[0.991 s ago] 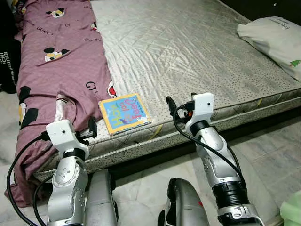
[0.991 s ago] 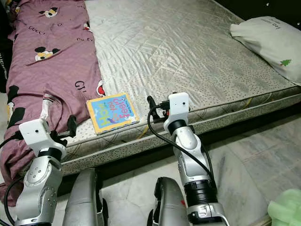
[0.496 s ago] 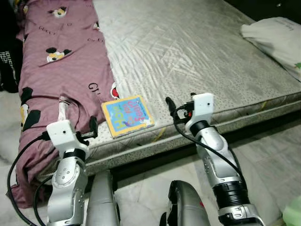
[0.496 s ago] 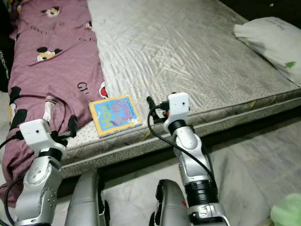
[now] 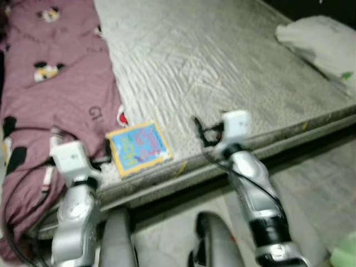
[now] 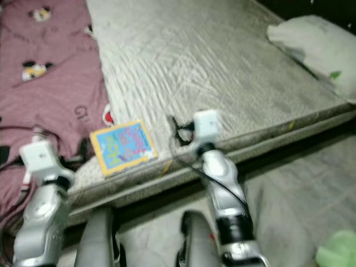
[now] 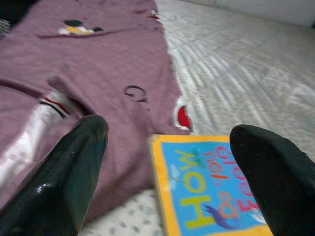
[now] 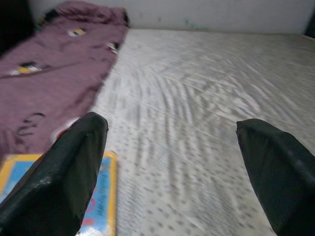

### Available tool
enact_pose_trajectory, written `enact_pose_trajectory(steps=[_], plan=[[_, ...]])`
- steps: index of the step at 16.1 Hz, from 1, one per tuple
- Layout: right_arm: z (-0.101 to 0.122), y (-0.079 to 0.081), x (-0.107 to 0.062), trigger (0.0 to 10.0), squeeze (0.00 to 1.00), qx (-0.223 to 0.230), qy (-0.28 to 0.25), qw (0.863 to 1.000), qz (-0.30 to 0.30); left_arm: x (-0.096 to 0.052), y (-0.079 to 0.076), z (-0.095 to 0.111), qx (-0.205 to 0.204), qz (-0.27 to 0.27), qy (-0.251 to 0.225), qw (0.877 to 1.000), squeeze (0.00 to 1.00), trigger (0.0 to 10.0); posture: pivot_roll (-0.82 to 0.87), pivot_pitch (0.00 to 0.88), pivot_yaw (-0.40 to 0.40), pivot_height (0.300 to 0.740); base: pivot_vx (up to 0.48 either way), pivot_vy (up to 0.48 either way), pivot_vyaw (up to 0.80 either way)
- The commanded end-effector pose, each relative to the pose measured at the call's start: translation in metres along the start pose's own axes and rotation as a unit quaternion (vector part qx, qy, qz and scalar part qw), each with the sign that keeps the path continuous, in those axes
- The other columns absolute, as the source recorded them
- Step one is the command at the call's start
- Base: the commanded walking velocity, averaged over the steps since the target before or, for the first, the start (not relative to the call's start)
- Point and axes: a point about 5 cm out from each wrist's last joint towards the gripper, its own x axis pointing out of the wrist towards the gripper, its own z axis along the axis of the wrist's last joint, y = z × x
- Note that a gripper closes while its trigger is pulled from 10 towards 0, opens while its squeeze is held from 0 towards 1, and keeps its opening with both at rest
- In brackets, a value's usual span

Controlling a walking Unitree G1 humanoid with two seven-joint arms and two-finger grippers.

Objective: Clean up the room

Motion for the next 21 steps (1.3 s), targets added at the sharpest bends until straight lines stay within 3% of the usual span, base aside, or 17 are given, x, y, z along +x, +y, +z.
enact_pose_trajectory(steps=[1,5,8,12,15,19,21], plan=[[-0.001,-0.013,-0.005,10.0,0.0,-0.003,0.005,1.0,-0.017,-0.002,-0.006,-0.006,0.0,-0.005,0.015,1.0,0.0,10.0,-0.05,0.101,-0.063,0.59,0.0,0.0,0.0],[-0.002,-0.013,-0.008,10.0,0.0,-0.001,0.007,1.0,-0.011,0.001,0.002,-0.007,0.003,0.032,0.021,0.999,0.0,10.0,-0.06,0.111,-0.066,0.575,0.0,0.0,0.0],[-0.002,-0.016,-0.013,10.0,0.0,-0.01,0.014,1.0,-0.012,0.013,0.007,-0.008,-0.009,0.066,0.027,0.997,0.0,10.0,-0.09,0.136,-0.067,0.545,0.0,0.0,0.0],[0.001,-0.03,-0.017,10.0,0.0,-0.022,0.024,0.999,-0.026,0.03,0.012,-0.001,-0.031,0.105,0.018,0.994,0.0,10.0,-0.12,0.158,-0.069,0.545,0.0,0.0,0.0],[0.004,-0.034,-0.019,10.0,0.0,-0.028,0.024,0.999,-0.029,0.038,0.014,0.001,-0.032,0.111,0.015,0.993,0.0,10.0,-0.13,0.171,-0.07,0.545,0.0,0.0,0.0],[0.005,-0.039,-0.025,10.0,0.0,-0.036,0.03,0.998,-0.034,0.049,0.017,0.001,-0.037,0.122,0.022,0.992,0.0,10.0,-0.15,0.185,-0.066,0.495,0.0,0.0,0.0],[0.005,-0.041,-0.026,10.0,0.0,-0.042,0.032,0.998,-0.035,0.05,0.015,-0.001,-0.038,0.12,0.025,0.992,0.0,10.0,-0.15,0.185,-0.066,0.49,0.0,0.0,0.0]])
